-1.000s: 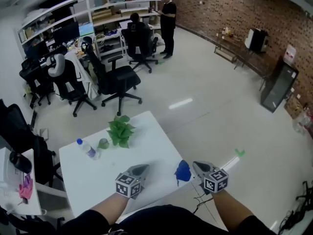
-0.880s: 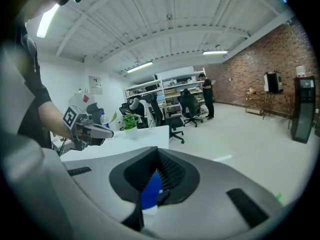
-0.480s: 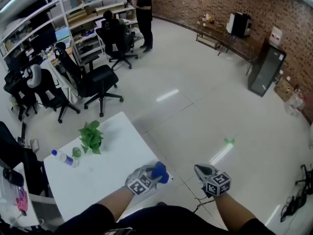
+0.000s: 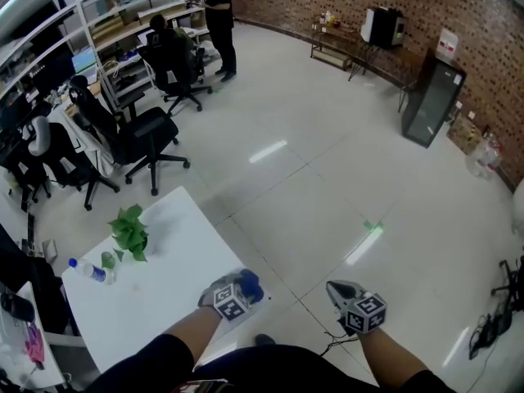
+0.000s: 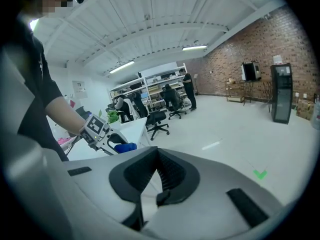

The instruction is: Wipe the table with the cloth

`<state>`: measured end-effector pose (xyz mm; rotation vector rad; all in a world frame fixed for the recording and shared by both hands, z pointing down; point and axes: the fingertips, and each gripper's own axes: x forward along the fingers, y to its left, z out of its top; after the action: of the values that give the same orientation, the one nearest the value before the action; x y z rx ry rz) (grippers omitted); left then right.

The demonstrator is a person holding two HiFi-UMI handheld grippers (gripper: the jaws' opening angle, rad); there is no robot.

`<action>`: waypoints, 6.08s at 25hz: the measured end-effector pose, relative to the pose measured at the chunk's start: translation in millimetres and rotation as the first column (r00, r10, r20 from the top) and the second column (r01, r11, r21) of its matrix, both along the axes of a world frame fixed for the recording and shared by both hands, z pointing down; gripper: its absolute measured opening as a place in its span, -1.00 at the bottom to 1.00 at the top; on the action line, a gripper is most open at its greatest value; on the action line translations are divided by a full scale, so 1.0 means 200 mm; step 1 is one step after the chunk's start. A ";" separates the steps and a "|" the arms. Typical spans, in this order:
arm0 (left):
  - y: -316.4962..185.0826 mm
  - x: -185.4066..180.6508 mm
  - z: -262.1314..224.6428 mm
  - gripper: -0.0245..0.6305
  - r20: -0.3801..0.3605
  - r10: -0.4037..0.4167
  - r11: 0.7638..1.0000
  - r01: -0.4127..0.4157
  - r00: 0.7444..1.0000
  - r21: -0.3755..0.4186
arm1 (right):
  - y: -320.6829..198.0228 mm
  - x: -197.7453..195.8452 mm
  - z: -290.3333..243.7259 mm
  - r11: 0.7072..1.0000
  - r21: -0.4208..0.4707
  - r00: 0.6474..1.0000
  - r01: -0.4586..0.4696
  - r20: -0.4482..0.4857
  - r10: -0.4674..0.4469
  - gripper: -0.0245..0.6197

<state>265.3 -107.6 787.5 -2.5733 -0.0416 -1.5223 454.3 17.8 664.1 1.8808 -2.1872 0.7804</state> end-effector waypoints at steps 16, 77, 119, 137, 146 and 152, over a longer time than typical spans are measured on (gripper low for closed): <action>-0.22 -0.62 -0.39 -0.52 -0.056 -0.508 0.810 0.454 0.860 -0.371 | -0.34 -0.53 -0.09 0.977 0.077 0.979 0.198 0.031 -0.200 -0.89; -1.23 -2.22 -0.03 -0.55 0.090 -0.931 0.316 0.906 0.353 -0.281 | -0.93 -1.77 -0.15 0.867 -0.027 0.864 0.497 -0.070 -0.498 -0.89; -1.10 -2.16 -0.05 -0.55 0.080 -0.941 0.279 0.889 0.328 -0.363 | -0.99 -1.94 -0.16 0.813 -0.005 0.810 0.583 -0.068 -0.582 -0.89; -0.87 -2.09 -0.32 -0.55 -0.109 -0.964 0.266 0.864 0.242 -0.428 | -0.80 -1.55 -0.26 0.869 0.029 0.868 0.494 -0.074 -0.491 -0.89; -0.33 -1.82 -0.53 -0.55 -0.223 -0.949 0.312 0.783 0.225 -0.538 | -0.79 -1.54 -0.32 0.794 0.099 0.800 0.600 -0.088 -0.594 -0.89; -0.21 -1.35 -0.59 -0.55 -0.266 -0.897 0.442 0.726 0.353 -0.527 | -0.68 -1.36 -0.35 0.793 0.132 0.804 0.594 -0.087 -0.588 -0.89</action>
<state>-5.0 -150.6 669.8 -3.4155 1.4472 -0.8773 182.5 -117.4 595.0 1.1027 -2.6434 0.4492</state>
